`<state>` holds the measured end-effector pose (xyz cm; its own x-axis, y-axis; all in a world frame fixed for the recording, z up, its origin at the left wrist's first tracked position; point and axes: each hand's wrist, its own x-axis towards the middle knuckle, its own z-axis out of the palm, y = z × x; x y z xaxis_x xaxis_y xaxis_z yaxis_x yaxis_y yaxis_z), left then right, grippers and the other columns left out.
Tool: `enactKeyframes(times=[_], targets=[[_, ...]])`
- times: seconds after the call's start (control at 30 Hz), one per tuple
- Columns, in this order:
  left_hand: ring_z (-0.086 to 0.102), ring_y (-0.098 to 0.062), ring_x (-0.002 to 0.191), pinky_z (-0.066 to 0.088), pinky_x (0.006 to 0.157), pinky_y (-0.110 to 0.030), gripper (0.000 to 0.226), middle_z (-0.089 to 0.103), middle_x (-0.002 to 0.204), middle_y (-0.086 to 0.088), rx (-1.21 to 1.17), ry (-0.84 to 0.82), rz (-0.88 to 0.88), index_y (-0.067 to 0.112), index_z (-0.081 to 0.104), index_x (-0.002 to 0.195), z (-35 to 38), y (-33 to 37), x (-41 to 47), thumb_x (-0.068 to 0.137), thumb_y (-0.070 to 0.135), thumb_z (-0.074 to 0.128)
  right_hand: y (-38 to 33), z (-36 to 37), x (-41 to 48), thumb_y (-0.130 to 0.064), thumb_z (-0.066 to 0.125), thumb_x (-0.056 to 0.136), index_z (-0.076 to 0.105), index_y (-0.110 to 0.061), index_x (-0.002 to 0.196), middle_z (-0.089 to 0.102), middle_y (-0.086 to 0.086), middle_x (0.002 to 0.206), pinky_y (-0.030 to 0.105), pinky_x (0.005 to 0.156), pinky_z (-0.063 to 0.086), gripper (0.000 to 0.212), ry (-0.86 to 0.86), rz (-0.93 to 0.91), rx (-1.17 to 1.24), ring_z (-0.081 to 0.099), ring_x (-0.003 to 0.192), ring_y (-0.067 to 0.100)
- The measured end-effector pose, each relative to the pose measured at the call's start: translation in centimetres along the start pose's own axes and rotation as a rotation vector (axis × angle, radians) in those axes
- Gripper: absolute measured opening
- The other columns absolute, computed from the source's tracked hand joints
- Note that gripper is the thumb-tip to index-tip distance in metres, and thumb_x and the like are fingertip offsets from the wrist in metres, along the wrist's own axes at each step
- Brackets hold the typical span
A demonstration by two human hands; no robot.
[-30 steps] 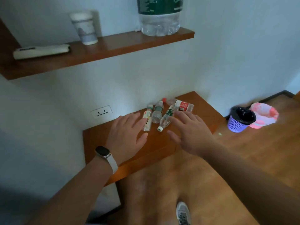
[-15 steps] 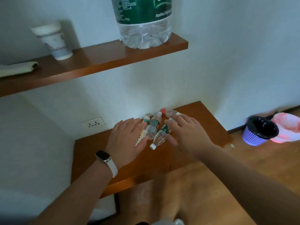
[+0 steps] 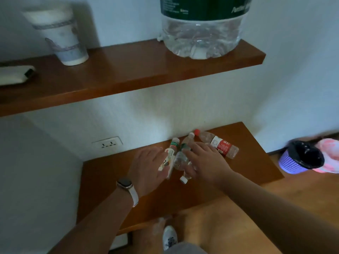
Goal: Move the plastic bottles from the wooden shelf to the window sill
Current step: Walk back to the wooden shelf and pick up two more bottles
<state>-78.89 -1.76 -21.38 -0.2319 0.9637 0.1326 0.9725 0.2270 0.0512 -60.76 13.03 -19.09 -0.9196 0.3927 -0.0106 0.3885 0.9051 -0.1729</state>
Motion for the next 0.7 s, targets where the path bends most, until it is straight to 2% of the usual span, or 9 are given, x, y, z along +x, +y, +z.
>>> enactKeyframes(times=[0.17, 0.23, 0.3, 0.43, 0.53, 0.7], targets=[[0.064, -0.028, 0.121, 0.046, 0.104, -0.048, 0.056, 0.068, 0.130, -0.007, -0.106, -0.073, -0.012, 0.019, 0.067, 0.128, 3.5, -3.0, 2.4, 0.096, 0.054, 0.038, 0.0, 2.3, 3.5, -0.061, 0.020, 0.095, 0.039, -0.028, 0.146, 0.037, 0.003, 0.155, 0.047, 0.115, 0.022, 0.063, -0.089, 0.063, -0.032, 0.031, 0.143, 0.026], [0.047, -0.027, 0.138, 0.031, 0.116, -0.045, 0.056, 0.052, 0.149, -0.005, -0.131, -0.142, -0.027, 0.021, 0.053, 0.145, 4.8, -4.0, 3.3, 0.101, 0.054, 0.038, 0.2, 3.5, 4.7, -0.061, 0.023, 0.096, 0.037, -0.030, 0.146, 0.035, 0.001, 0.156, 0.046, 0.116, 0.022, 0.061, -0.137, 0.106, -0.046, 0.029, 0.144, 0.025], [0.037, -0.022, 0.143, 0.025, 0.118, -0.039, 0.055, 0.043, 0.155, -0.003, -0.154, -0.186, -0.042, 0.023, 0.043, 0.150, 6.3, -4.8, 3.7, 0.104, 0.052, 0.039, 0.5, 4.8, 5.5, -0.061, 0.029, 0.097, 0.038, -0.031, 0.146, 0.035, 0.000, 0.155, 0.045, 0.115, 0.024, 0.058, -0.164, 0.154, -0.055, 0.030, 0.143, 0.024], [0.047, -0.017, 0.129, 0.040, 0.108, -0.035, 0.051, 0.050, 0.143, 0.001, -0.250, -0.243, -0.090, 0.024, 0.047, 0.145, 9.0, -5.5, 4.5, 0.102, 0.051, 0.042, 1.4, 6.5, 6.6, -0.059, 0.036, 0.098, 0.036, -0.029, 0.147, 0.033, 0.003, 0.157, 0.047, 0.115, 0.025, 0.058, -0.245, 0.243, -0.038, 0.030, 0.143, 0.026], [0.052, -0.014, 0.118, 0.048, 0.097, -0.034, 0.047, 0.056, 0.134, 0.005, -0.357, -0.291, -0.191, 0.025, 0.050, 0.141, 11.0, -5.7, 5.1, 0.101, 0.049, 0.047, 1.8, 7.2, 7.7, -0.058, 0.040, 0.096, 0.034, -0.027, 0.147, 0.034, 0.005, 0.155, 0.046, 0.113, 0.032, 0.060, -0.241, 0.329, 0.013, 0.034, 0.140, 0.027], [0.054, -0.020, 0.121, 0.052, 0.097, -0.040, 0.051, 0.055, 0.135, 0.000, -0.577, -0.375, -0.394, 0.024, 0.048, 0.141, 13.4, -5.2, 6.2, 0.097, 0.047, 0.058, 1.9, 8.4, 10.4, -0.046, 0.054, 0.095, 0.032, -0.022, 0.148, 0.037, 0.006, 0.151, 0.045, 0.100, 0.050, 0.063, -0.209, 0.531, 0.301, 0.045, 0.131, 0.026]])
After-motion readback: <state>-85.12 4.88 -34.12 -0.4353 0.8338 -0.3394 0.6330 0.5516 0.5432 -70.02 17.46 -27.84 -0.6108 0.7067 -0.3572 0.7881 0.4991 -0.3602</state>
